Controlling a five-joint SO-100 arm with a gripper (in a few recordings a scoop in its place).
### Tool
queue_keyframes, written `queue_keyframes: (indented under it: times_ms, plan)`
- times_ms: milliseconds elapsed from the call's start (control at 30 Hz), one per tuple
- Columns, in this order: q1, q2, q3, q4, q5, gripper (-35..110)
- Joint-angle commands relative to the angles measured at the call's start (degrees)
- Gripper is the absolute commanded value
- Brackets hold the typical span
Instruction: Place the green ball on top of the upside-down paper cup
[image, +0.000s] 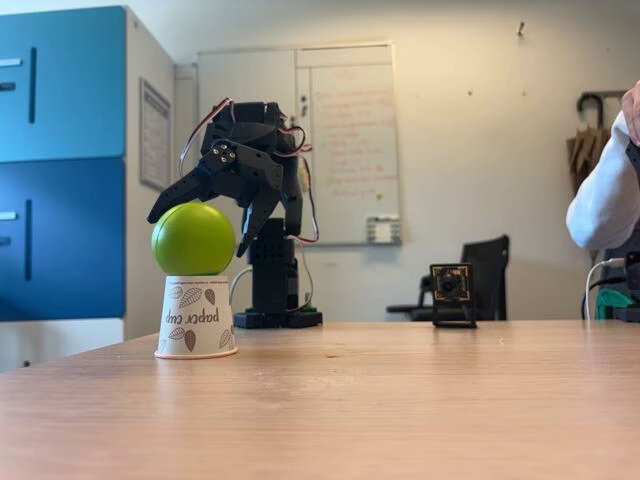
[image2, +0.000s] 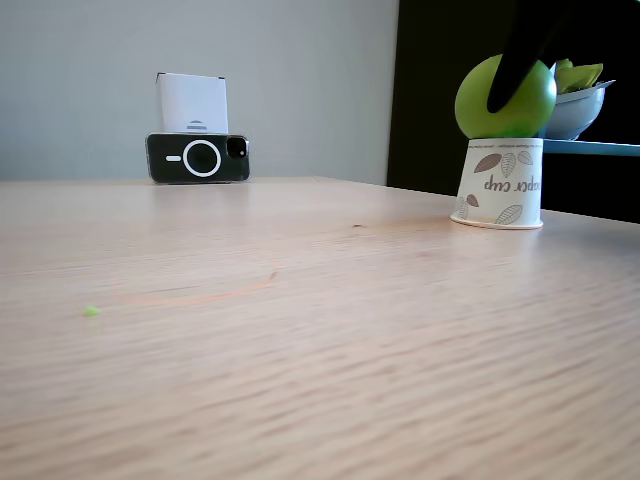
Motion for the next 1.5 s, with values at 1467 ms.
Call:
queue_keyframes:
  times_ms: [1467]
  plan:
    - [-0.6,59.6,35.2,18.4,25.8,0]
